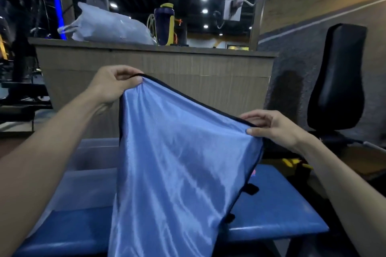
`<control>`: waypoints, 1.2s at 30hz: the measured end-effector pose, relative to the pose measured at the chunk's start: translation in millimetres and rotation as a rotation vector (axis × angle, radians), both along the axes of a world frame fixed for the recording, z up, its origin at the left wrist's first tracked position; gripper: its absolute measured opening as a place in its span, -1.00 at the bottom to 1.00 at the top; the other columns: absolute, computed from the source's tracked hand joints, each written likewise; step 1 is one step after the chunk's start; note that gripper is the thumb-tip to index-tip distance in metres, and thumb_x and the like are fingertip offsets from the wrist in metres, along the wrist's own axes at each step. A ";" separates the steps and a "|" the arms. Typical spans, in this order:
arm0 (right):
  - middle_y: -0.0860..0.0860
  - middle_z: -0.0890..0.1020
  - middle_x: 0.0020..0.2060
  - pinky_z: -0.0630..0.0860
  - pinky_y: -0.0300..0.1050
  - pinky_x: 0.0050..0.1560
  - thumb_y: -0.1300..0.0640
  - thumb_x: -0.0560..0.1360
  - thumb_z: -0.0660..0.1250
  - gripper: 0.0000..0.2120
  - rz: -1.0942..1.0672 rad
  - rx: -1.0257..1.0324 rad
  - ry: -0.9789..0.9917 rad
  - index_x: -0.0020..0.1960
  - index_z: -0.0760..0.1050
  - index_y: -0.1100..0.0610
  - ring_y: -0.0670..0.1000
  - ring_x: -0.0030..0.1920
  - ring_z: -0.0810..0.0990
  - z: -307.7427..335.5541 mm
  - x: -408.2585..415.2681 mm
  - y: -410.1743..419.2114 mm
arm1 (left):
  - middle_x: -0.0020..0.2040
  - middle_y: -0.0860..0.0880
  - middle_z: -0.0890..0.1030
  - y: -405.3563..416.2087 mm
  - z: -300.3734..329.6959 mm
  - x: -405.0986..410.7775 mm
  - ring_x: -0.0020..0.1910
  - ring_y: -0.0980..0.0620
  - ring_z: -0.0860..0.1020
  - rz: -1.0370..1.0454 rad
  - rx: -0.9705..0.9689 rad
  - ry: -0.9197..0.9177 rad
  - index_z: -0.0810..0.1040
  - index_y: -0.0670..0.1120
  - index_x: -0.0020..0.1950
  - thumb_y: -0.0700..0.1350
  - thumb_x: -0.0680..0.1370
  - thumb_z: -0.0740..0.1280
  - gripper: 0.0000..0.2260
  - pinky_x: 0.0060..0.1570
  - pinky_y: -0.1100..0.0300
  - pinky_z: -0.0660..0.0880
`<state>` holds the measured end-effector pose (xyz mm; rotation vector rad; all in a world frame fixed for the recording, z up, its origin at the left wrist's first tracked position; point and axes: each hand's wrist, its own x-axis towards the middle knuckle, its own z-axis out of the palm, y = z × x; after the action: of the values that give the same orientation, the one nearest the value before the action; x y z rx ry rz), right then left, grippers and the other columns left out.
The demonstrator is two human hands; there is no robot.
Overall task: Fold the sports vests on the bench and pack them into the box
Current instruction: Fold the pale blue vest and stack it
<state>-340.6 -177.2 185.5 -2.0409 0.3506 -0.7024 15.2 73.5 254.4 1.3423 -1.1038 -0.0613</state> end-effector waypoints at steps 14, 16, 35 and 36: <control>0.12 0.69 -0.34 0.63 -0.06 -0.20 0.17 0.44 0.58 -0.83 -0.277 -0.200 0.190 -0.15 0.62 0.22 -0.03 -0.30 0.61 -44.8 23.4 -34.5 | -0.18 0.09 0.71 -15.2 -19.9 23.4 -0.19 0.16 0.63 -0.040 0.122 0.232 0.67 -0.05 0.02 -0.28 0.56 0.42 -0.86 -0.11 0.33 0.57; 0.12 0.69 -0.35 0.63 -0.17 -0.27 0.22 0.43 0.58 -0.85 -0.324 -0.244 0.207 -0.16 0.61 0.22 -0.05 -0.34 0.62 -46.8 25.4 -38.5 | -0.17 0.05 0.71 -14.4 -21.5 24.7 -0.16 0.14 0.63 -0.080 0.139 0.222 0.67 -0.07 0.02 -0.30 0.54 0.42 -0.84 -0.07 0.34 0.59; -0.02 0.61 -0.26 0.34 -0.07 -0.20 -0.35 0.00 0.67 -0.42 -0.199 0.217 -0.211 -0.19 0.62 -0.02 -0.01 -0.18 0.52 -20.1 27.0 -53.8 | -0.18 -0.11 0.70 -2.2 -50.0 34.2 -0.25 0.14 0.63 -0.287 0.590 0.080 0.68 -0.26 -0.05 -0.19 0.50 0.45 -0.87 -0.23 0.38 0.54; 0.00 0.61 -0.25 0.37 -0.07 -0.18 -0.33 0.03 0.67 -0.46 -0.187 0.200 -0.174 -0.19 0.61 -0.02 -0.01 -0.17 0.52 -20.1 26.0 -52.6 | -0.09 -0.18 0.72 -2.6 -52.1 37.8 -0.19 0.10 0.66 -0.255 0.564 0.090 0.69 -0.26 -0.03 -0.16 0.45 0.48 -0.81 -0.20 0.37 0.56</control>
<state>-314.6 -229.8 165.5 -1.7597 0.4944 -0.9150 52.9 70.8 202.3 1.6629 -1.2246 -0.6558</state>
